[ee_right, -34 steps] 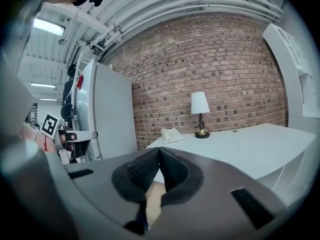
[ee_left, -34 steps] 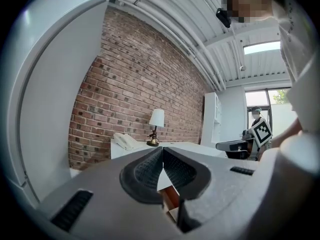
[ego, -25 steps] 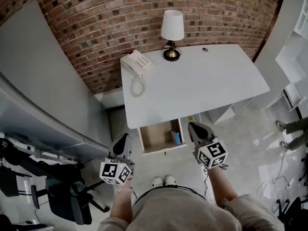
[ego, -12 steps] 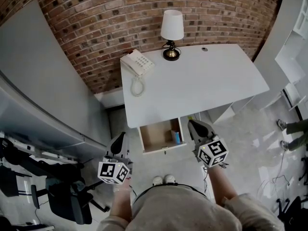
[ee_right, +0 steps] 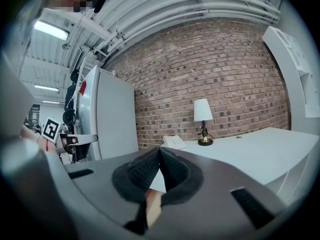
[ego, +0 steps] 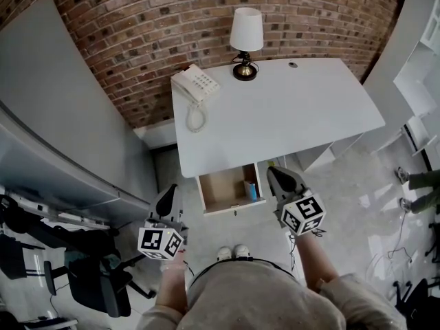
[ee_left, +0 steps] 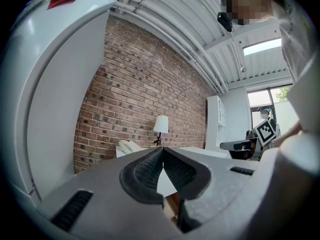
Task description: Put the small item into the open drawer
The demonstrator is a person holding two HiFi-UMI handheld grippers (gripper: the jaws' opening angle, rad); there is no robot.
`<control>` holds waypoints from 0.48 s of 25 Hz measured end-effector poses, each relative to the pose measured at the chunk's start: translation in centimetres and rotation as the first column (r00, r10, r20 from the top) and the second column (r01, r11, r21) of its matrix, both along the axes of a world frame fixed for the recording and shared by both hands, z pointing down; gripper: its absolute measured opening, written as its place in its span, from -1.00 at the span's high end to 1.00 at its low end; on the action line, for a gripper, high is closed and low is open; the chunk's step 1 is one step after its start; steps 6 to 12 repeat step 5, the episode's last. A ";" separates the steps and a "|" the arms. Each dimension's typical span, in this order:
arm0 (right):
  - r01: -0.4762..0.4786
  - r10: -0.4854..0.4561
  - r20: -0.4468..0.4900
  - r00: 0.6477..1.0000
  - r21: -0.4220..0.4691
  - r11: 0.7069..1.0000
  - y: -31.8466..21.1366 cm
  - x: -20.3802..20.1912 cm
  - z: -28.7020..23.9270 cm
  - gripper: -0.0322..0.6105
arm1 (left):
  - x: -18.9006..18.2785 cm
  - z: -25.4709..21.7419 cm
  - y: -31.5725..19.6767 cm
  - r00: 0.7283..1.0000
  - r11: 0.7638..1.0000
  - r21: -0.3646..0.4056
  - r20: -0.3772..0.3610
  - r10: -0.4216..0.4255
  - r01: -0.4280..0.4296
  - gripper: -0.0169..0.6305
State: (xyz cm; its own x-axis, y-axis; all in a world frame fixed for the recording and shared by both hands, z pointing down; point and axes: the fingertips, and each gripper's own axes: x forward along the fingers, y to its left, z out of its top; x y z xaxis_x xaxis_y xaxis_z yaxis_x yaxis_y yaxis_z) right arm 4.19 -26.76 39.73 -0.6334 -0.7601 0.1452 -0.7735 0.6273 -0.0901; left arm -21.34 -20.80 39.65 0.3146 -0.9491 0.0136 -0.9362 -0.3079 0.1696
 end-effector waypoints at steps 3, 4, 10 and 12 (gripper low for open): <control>-0.001 0.001 0.002 1.000 -0.003 1.000 -0.1 0.0 0.1 0.89 | 0.0 0.0 -0.1 1.000 1.000 -0.003 0.001 0.001 -0.001 0.93; -0.001 0.001 0.002 1.000 -0.004 1.000 -0.2 0.0 0.1 0.89 | 0.1 0.1 -0.2 1.000 1.000 -0.003 0.001 0.002 -0.002 0.93; -0.001 0.001 0.002 1.000 -0.004 1.000 -0.2 0.1 0.2 0.89 | 0.1 0.1 -0.2 1.000 1.000 -0.004 0.001 0.003 -0.003 0.93; -0.001 0.001 0.002 1.000 -0.004 1.000 -0.2 0.1 0.2 0.89 | 0.1 0.1 -0.2 1.000 1.000 -0.004 0.001 0.003 -0.003 0.93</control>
